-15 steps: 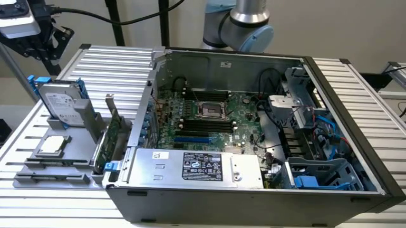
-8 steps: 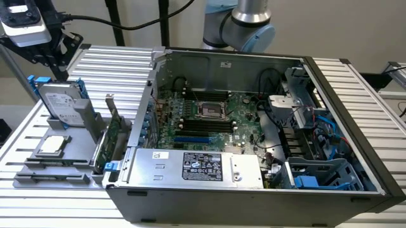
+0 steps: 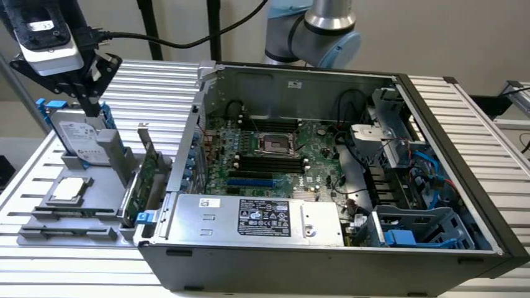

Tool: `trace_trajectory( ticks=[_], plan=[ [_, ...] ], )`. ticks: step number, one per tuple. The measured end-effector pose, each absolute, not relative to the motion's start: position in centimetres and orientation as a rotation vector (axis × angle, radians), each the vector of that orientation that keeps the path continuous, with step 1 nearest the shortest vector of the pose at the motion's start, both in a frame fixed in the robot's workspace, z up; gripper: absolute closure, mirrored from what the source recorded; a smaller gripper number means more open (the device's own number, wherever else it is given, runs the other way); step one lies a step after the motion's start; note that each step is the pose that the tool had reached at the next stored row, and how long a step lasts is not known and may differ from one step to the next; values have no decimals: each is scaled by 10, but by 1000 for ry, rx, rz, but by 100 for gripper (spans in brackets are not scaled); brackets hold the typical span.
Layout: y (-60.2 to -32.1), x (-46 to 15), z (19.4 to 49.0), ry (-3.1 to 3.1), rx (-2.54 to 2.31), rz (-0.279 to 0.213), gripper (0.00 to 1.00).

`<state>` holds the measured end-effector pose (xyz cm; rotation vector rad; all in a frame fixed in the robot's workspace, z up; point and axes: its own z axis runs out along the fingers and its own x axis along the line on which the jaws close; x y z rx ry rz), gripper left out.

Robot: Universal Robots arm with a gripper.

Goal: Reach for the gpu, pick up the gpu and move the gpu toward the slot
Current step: 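Reach for the gpu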

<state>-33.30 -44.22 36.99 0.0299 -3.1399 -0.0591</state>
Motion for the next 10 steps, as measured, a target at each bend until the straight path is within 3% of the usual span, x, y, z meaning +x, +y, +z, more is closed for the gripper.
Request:
trace_trajectory(
  ticks=[10],
  plan=[
    [-461,-312,361,-3140,30,-56,89]
  ],
)
